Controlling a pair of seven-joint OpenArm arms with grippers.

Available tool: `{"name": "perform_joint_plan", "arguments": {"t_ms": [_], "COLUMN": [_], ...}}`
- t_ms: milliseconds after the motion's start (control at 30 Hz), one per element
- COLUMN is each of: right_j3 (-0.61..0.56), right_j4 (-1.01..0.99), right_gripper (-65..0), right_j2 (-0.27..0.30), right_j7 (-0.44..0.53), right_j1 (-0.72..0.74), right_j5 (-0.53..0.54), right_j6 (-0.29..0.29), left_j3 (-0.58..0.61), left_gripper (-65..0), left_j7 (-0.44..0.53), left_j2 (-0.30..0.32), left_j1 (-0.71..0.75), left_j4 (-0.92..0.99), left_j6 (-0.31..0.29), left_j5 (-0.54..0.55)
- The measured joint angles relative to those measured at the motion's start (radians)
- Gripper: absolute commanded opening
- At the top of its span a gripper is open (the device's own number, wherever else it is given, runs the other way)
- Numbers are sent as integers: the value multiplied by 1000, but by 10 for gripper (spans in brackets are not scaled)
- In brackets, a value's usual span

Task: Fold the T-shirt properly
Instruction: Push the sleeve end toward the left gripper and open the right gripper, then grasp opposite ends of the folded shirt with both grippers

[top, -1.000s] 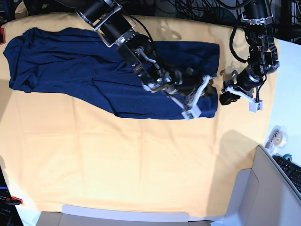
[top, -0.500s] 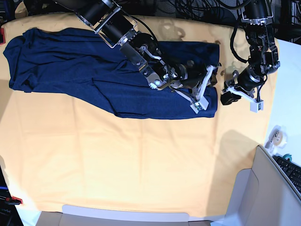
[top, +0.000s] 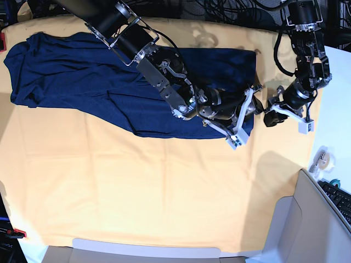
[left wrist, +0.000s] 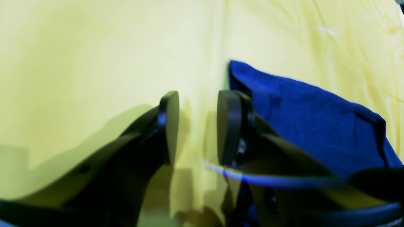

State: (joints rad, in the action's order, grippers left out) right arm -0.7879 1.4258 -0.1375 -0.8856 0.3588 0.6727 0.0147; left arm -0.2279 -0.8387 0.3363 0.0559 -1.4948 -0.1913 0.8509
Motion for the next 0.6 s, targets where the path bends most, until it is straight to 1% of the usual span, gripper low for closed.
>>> {"name": "perform_joint_plan", "arguments": {"t_ms": [67,133,200,267,333,367,433,467,500,533,600], "right_j3": [80,185,286,359,410,429,465,486,505,522,558], "right_j4": [48,95,137,170,198,211,241,257,274,287,311], "right_gripper": [-388,-388,-388,-388,-388,-388,-388,-388,-388,-388,-388], "right_j2": [-6,-3,36,79,129,145,175,188,203,222,251], "right_j7": [7,22,28,15,11,13,16,16,17,17,13], "right_j1": [-4,-17,-41,-69,-90,-97,-118,-135,-155,-178,-216], "right_j5": [14,14,7,6,6,6,8,8,11,11,11], "right_j6": [7,6,1,-7,-5,-5,-4,-3,-4,-4,-5], "left_j3": [-46,-73,-90,-101,-117,-119,-120,-122,-127,-127,-127], "left_gripper": [-448,-441,-418,-402,-397,-396,-396,-396,-396,-396,-396], "left_j7": [-7,-11,-19,-88,-150,-181,-210,-221,-241,-262,-315], "left_j2": [-5,-1,0,-3,-9,-9,-13,-25,-37,-48,-59], "left_j1": [6,13,25,28,31,31,30,27,27,27,27], "left_j4": [0,0,0,0,0,0,0,0,0,0,-1], "left_j6": [8,9,8,4,4,5,4,-8,-31,-70,-109], "left_j5": [-4,-10,-6,-3,-3,-4,-5,-5,-6,-3,9]}}
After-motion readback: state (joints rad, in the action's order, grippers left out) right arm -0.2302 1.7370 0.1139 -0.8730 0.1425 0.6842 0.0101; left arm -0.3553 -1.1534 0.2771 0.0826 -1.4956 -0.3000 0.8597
